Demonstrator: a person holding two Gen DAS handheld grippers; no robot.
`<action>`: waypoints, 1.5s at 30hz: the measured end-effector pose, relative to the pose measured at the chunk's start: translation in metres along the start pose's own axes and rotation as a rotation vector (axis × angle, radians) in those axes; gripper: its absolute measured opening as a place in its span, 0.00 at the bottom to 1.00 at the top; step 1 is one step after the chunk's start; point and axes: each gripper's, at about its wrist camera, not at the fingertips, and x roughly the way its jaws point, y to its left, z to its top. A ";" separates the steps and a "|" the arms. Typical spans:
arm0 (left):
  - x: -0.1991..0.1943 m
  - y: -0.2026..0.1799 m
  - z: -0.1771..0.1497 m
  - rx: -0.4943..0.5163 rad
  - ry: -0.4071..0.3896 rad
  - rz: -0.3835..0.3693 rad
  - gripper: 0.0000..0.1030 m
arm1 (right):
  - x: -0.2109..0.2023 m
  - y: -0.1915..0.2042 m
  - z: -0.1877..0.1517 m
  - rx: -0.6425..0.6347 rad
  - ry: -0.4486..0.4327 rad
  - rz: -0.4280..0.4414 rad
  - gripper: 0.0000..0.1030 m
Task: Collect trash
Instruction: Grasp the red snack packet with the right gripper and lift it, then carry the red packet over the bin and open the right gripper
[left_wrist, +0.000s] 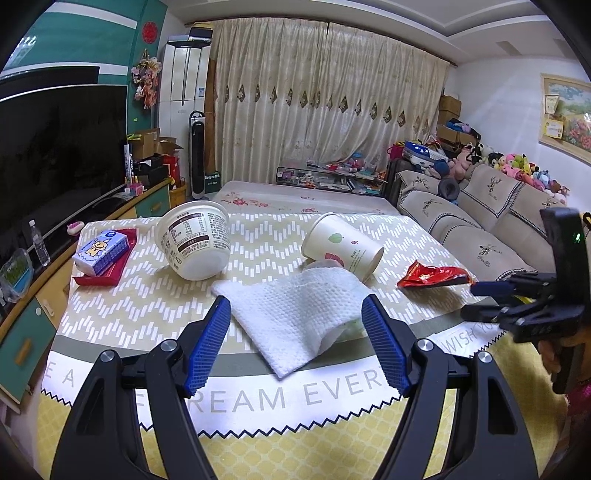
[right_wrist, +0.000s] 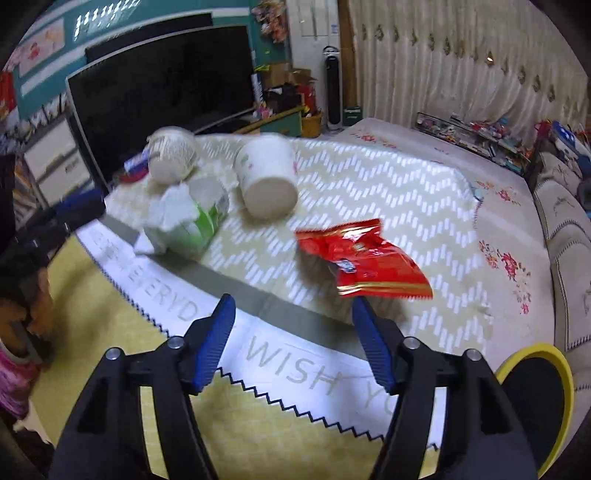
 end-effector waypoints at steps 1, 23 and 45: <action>0.000 0.000 0.000 0.000 0.000 -0.001 0.71 | -0.002 0.001 0.001 -0.002 0.025 0.034 0.71; 0.002 -0.005 -0.002 0.024 0.012 -0.010 0.71 | 0.069 -0.026 0.029 -0.124 0.218 -0.068 0.65; 0.001 -0.007 -0.002 0.032 0.013 -0.004 0.71 | -0.010 -0.030 -0.012 0.038 0.064 -0.046 0.44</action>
